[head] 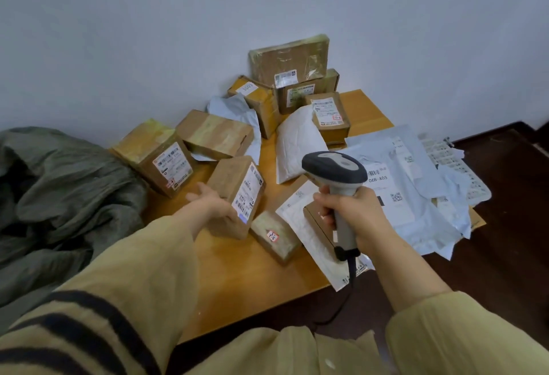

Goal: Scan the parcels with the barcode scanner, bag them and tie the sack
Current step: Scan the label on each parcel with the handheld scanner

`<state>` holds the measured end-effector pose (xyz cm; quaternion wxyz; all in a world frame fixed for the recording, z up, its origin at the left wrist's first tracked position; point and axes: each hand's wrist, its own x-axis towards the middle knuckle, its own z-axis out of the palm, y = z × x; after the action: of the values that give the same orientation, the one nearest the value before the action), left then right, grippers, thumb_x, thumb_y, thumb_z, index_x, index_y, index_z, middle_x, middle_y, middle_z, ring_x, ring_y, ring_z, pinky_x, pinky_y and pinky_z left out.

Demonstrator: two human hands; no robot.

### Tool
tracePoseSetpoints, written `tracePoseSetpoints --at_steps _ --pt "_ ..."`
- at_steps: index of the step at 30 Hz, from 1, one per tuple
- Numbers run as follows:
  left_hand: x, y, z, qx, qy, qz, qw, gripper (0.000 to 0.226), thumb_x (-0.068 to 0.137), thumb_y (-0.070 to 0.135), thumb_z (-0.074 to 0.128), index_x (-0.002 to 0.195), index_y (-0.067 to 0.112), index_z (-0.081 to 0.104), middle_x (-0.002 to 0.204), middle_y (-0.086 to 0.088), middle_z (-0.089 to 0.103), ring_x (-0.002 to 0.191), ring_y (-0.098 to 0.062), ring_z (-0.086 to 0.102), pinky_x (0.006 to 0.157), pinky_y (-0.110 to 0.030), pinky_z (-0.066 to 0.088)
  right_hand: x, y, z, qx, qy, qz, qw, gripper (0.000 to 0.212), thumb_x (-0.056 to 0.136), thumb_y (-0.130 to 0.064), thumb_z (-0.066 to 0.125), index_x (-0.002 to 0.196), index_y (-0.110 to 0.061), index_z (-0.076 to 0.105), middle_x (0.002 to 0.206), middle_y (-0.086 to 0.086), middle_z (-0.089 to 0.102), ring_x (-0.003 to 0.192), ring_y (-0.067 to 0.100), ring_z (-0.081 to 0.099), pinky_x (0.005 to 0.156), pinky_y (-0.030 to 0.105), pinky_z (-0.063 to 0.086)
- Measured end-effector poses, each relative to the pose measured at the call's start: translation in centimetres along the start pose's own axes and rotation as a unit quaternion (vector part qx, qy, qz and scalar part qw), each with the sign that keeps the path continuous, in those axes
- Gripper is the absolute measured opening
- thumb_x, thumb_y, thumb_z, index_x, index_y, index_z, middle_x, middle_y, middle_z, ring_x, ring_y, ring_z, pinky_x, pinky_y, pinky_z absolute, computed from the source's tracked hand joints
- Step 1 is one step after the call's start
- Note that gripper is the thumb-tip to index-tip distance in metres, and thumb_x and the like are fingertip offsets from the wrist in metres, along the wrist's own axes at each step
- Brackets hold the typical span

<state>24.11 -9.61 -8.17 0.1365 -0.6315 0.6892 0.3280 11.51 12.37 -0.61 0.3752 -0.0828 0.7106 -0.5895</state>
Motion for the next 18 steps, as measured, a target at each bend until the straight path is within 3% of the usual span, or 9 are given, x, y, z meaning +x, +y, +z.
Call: tracePoseSetpoints --at_steps 5,8,11,15,18 --pt "1.4 2.4 -0.1 0.119 0.017 0.043 0.992 0.130 0.069 0.020 0.082 0.147 0.025 -0.022 0.150 -0.020 -0.002 0.138 -0.040 0.015 0.110 -0.049 0.027 1.1 -0.5 -0.1 0.003 0.009 0.003 1.000 0.009 0.081 -0.007 0.071 0.086 -0.007 0.064 0.057 0.007 0.058 0.049 0.017 0.054 0.052 0.028 0.049" --pt "2.4 2.8 0.3 0.196 -0.004 0.082 0.977 0.139 0.064 0.031 0.086 0.144 0.028 -0.028 0.146 -0.019 0.003 0.135 -0.040 0.016 0.111 -0.049 0.026 1.7 -0.6 -0.1 0.018 0.015 0.005 1.000 0.009 0.081 -0.005 0.070 0.087 -0.005 0.064 0.054 0.008 0.056 0.043 0.016 0.051 0.048 0.027 0.046" --pt "3.0 3.0 0.8 0.260 -0.049 0.110 0.958 0.138 0.063 0.046 0.081 0.142 0.027 -0.032 0.149 -0.019 -0.004 0.140 -0.043 0.003 0.114 -0.053 0.017 2.3 -0.7 -0.1 0.019 0.016 0.013 1.000 0.010 0.081 -0.007 0.071 0.088 -0.005 0.064 0.054 0.008 0.056 0.043 0.017 0.051 0.049 0.028 0.046" --pt "3.5 5.6 0.0 0.260 -0.026 0.120 0.958 0.119 0.066 0.079 0.049 0.151 0.014 -0.002 0.156 -0.019 -0.005 0.143 -0.041 -0.011 0.115 -0.058 0.005 3.2 -0.8 -0.4 0.021 0.018 0.027 0.999 0.010 0.081 -0.010 0.072 0.088 -0.007 0.065 0.056 0.006 0.059 0.046 0.016 0.053 0.051 0.028 0.048" --pt "3.2 8.0 -0.5 0.313 -0.010 0.112 0.943 0.111 0.072 0.081 0.040 0.151 0.008 0.010 0.157 -0.019 -0.004 0.143 -0.040 -0.013 0.113 -0.061 0.001 3.8 -0.9 -0.6 0.032 0.022 0.038 0.999 0.011 0.081 -0.011 0.072 0.089 -0.006 0.065 0.058 0.007 0.060 0.048 0.015 0.054 0.051 0.027 0.050"
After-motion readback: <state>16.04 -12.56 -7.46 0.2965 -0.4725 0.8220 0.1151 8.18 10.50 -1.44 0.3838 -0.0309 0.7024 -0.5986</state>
